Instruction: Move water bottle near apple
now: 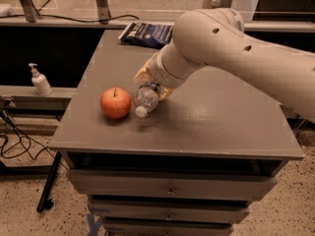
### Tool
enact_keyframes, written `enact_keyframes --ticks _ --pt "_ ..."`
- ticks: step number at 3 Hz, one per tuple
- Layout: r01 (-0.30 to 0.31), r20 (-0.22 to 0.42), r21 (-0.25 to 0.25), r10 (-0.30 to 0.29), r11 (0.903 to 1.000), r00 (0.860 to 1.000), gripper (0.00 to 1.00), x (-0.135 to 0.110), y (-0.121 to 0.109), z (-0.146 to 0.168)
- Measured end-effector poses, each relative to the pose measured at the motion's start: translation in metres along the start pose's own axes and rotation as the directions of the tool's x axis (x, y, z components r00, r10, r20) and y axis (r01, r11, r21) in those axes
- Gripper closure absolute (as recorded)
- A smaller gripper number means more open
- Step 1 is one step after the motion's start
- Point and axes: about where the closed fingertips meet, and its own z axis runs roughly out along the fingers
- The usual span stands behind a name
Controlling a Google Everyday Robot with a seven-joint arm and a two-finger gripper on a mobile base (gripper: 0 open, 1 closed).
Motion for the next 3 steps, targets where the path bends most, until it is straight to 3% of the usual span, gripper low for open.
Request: enact_keyframes --ticks 1,3 --pt "0.001 0.003 0.001 -0.001 1.0000 1.000 0.00 0.0000 -0.0013 -0.0024" --pt "0.001 0.003 0.001 -0.001 1.0000 1.000 0.00 0.0009 -0.0034 -0.0053"
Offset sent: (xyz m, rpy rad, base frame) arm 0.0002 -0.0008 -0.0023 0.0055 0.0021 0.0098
